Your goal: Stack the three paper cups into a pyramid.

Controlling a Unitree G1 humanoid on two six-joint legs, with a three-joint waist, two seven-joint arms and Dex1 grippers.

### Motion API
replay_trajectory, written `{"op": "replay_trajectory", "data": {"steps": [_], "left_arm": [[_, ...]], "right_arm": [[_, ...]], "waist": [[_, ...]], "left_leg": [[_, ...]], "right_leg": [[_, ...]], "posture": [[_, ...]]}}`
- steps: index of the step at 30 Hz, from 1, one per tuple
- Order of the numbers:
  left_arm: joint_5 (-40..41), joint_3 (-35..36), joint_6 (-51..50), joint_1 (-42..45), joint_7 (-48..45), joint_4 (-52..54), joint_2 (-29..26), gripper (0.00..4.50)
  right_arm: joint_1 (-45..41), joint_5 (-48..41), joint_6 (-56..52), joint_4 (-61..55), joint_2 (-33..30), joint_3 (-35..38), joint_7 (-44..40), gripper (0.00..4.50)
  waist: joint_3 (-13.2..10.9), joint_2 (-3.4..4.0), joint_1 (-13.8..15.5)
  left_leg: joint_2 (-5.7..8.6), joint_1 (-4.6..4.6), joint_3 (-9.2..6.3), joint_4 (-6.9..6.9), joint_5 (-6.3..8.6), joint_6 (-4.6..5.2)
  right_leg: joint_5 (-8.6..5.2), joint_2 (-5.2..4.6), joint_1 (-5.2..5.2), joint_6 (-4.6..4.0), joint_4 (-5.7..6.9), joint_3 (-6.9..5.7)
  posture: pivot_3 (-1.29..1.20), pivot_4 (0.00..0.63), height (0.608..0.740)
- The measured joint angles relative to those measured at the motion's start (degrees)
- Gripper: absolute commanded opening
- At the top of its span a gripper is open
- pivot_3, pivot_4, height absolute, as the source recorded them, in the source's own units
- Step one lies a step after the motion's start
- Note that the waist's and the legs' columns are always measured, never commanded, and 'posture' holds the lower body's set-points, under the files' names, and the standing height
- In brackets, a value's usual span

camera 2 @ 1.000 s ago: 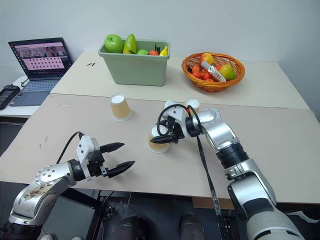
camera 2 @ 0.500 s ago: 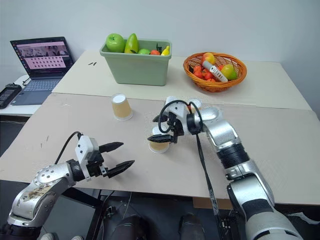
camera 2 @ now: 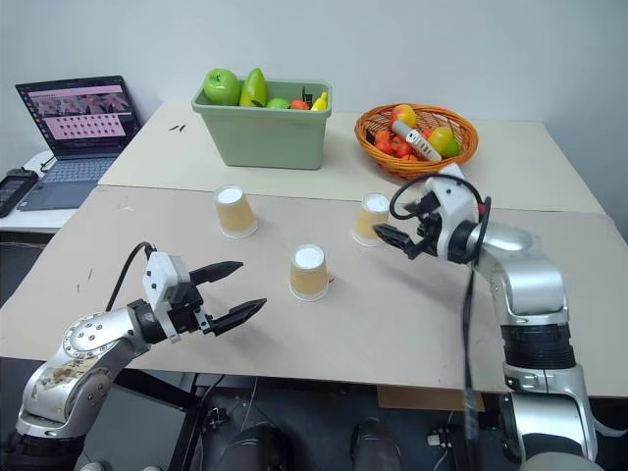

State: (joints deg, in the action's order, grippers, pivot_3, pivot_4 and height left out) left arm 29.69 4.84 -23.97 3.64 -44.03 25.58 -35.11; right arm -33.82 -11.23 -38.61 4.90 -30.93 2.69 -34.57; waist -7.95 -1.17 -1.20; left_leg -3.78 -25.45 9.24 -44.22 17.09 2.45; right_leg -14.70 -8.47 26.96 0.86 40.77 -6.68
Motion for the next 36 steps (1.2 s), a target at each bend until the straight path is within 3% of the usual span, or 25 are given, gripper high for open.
{"op": "replay_trajectory", "data": {"steps": [5,12,36], "left_arm": [[-0.1,0.0,0.0,0.7,-0.5,-0.1,-0.1,4.50],[-0.1,0.1,0.0,0.6,-0.6,-0.2,-0.2,4.50],[-0.5,0.1,0.0,0.1,-0.3,-0.2,-0.2,4.50]], "right_arm": [[-0.7,1.1,2.2,4.4,6.2,-0.5,5.5,4.45],[-5.7,1.5,7.2,11.4,8.8,0.3,9.8,4.45],[-19.6,3.2,20.6,35.1,13.8,0.3,11.6,4.45]], "waist": [[0.0,0.02,0.1],[0.0,0.02,0.2],[0.0,0.06,-0.2]], "left_leg": [[0.04,-0.08,0.03,-0.01,-0.01,-0.01],[0.05,-0.09,0.01,-0.01,-0.01,-0.01],[0.05,-0.11,0.03,-0.01,-0.01,-0.01]], "right_leg": [[-0.01,0.00,0.07,0.02,0.02,0.04],[-0.02,0.01,0.07,0.04,0.03,0.04],[-0.03,0.01,0.11,0.03,0.13,0.05]], "posture": [[0.00,0.150,0.674],[0.00,0.150,0.674],[0.00,0.150,0.674]]}}
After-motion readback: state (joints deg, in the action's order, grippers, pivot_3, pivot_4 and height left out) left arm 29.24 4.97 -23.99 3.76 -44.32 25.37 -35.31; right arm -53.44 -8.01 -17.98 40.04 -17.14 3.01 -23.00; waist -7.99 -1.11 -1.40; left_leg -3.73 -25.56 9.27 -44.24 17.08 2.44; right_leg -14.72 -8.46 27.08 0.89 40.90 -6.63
